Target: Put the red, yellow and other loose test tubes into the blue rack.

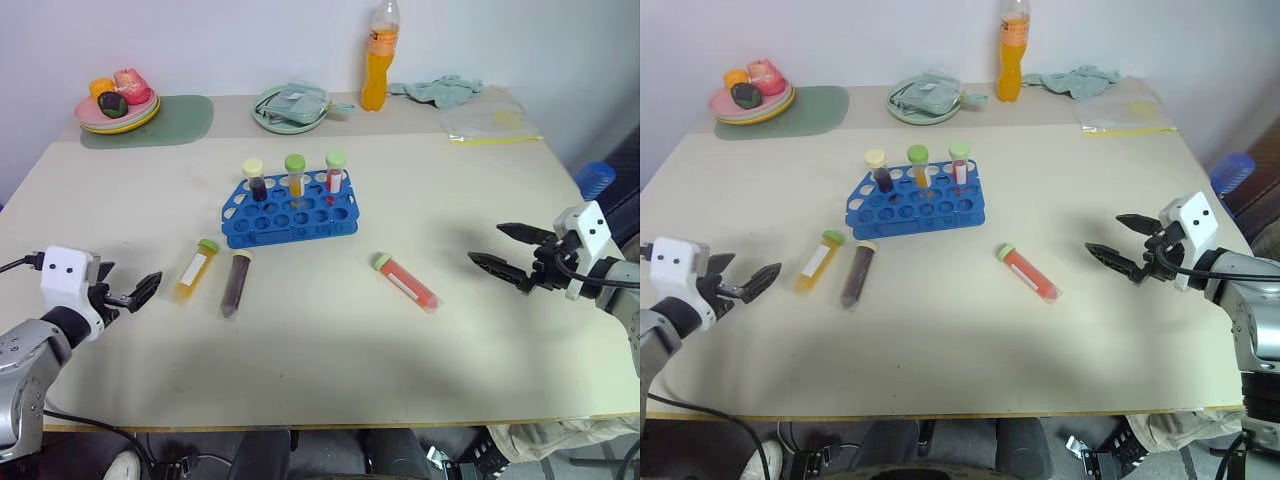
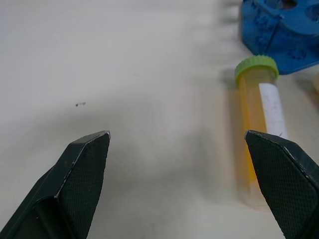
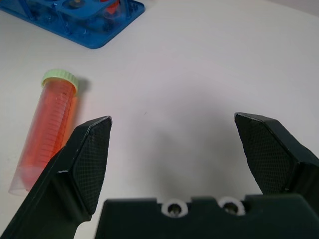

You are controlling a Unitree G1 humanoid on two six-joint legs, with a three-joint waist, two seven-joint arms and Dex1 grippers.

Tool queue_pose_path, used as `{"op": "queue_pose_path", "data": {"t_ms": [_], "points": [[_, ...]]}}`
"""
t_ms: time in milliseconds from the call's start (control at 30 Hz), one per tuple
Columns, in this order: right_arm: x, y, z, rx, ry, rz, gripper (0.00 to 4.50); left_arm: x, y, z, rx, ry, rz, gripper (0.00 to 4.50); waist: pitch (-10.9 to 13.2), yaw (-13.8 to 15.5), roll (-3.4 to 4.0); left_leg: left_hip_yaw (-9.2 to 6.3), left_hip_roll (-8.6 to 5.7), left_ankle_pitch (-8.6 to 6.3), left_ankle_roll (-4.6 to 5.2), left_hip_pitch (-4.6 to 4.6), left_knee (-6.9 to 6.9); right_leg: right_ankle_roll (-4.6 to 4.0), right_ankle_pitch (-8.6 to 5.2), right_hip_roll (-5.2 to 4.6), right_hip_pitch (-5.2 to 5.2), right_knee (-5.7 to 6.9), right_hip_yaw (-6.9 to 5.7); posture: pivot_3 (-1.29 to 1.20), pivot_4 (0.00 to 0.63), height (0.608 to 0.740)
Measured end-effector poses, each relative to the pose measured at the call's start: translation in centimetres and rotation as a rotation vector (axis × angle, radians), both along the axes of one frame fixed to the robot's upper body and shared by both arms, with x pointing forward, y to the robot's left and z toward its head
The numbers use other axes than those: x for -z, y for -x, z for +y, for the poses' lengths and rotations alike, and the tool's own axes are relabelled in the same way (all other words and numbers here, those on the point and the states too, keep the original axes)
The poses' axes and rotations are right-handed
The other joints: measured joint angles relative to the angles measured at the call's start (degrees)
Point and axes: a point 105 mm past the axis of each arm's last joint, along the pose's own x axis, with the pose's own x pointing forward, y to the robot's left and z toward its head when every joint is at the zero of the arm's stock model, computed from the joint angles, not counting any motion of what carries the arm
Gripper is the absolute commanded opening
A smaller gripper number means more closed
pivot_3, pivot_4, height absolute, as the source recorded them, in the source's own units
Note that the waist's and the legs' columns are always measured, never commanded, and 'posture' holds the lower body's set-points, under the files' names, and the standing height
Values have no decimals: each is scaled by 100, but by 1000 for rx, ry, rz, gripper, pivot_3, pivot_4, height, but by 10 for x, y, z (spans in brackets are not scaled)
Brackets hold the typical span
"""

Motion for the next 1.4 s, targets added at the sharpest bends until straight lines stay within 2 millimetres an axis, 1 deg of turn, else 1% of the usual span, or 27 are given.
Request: {"op": "queue_pose_path", "data": {"t_ms": [233, 267, 367, 433, 500, 600, 667, 733, 767, 833, 900, 933, 1000, 1100, 1167, 1233, 1400], "points": [[2, -7, 3, -3, 33, 7, 4348, 0, -2, -2, -9, 14, -12, 4471, 0, -9, 0, 2, 1, 0, 0, 2, 3, 0, 0, 1, 0, 4, 1, 0, 150, 740], [1, -8, 3, 0, 39, 4, 4348, -2, -3, -3, -4, 18, -19, 4471, 0, -6, 0, 2, 0, 0, 0, 2, 4, 0, 0, 1, 1, 4, 0, 0, 150, 740], [3, -9, 2, 12, 60, 16, 4348, -13, -8, -16, 39, 39, -72, 4471, 0, 13, 0, -1, -2, 0, 0, 2, 8, 1, 1, 0, 6, 4, -1, 0, 150, 740], [7, -7, 6, 5, 71, 34, 4348, -19, -13, -32, 104, 50, -90, 4471, 0, 13, 0, -1, -2, 0, 0, 2, 9, 1, 1, 0, 6, 5, -1, 0, 150, 740], [9, -3, 15, -18, 77, 50, 4348, -23, -16, -55, 202, 72, -100, 4471, 0, 3, 0, -1, -2, 0, 0, 2, 8, 1, 1, 1, 5, 8, -1, 0, 150, 740], [3, 0, 27, -43, 72, 47, 4348, -28, -19, -80, 312, 105, -113, 4471, 0, -24, 0, 0, 0, 1, -1, 4, 9, 1, 1, 4, 3, 14, 0, 0, 150, 740], [-1, 1, 32, -44, 71, 44, 4348, -29, -20, -91, 366, 128, -108, 4471, -1, -28, 2, 2, 0, 1, -1, 7, 9, 1, 1, 5, 5, 16, 0, 0, 150, 740], [-9, 6, 41, -44, 98, 67, 4348, -25, -16, -114, 479, 142, -65, 4471, 3, -10, 8, 2, -5, 1, 0, 7, 11, 1, 1, 2, 5, 17, 2, 0, 150, 740], [-17, 7, 47, -56, 145, 79, 4348, -19, -12, -128, 562, 149, -29, 4471, 4, -9, 12, 4, -8, 1, 1, 7, 13, 1, 1, 0, 5, 17, 4, 0, 150, 740], [-31, 9, 63, -86, 187, 86, 4348, -10, -6, -148, 679, 152, 23, 4471, 4, -24, 9, 2, -14, 1, 0, 8, 12, -1, 1, 7, 6, 16, 1, 0, 150, 740], [-35, 6, 79, -80, 186, 156, 4348, -7, -5, -166, 775, 132, 37, 4471, 4, -33, 9, 0, -10, 3, -3, 9, 13, -10, 7, 10, 4, 16, 1, 0, 150, 740], [-31, 4, 87, -61, 183, 231, 4348, -6, -4, -176, 825, 110, 31, 4471, 3, -28, 7, -1, -8, 3, -3, 10, 14, -11, 7, 11, 7, 16, -1, 0, 150, 740], [-22, 2, 100, -44, 206, 323, 4348, -6, -4, -192, 888, 100, 11, 4471, 3, -10, 7, -2, -12, 3, -3, 7, 13, -11, 7, 5, 4, 14, 0, 0, 150, 740], [-13, 0, 119, -23, 239, 431, 4348, -2, -5, -206, 931, 95, -1, 4471, 3, -8, 7, -6, -17, 3, -1, -15, 12, -10, 7, 2, -18, 14, 0, 0, 150, 740], [-7, -7, 123, 18, 260, 482, 4348, 2, -5, -212, 951, 73, -16, 4471, 3, -5, 7, -7, -24, 5, -4, -45, 18, -9, 8, 0, -44, 21, -1, 0, 150, 740], [-1, -12, 120, 54, 273, 529, 4348, 4, -3, -215, 965, 51, -33, 4471, 3, -2, 7, -11, -29, 24, -33, -78, 28, -8, 9, -1, -77, 31, -2, 0, 150, 740], [14, -17, 123, 83, 309, 595, 4348, 10, 1, -214, 970, 24, -52, 4471, 3, -34, 7, -7, -30, 24, -33, -78, 27, -8, 9, -1, -88, 46, 0, 0, 150, 740]]}}
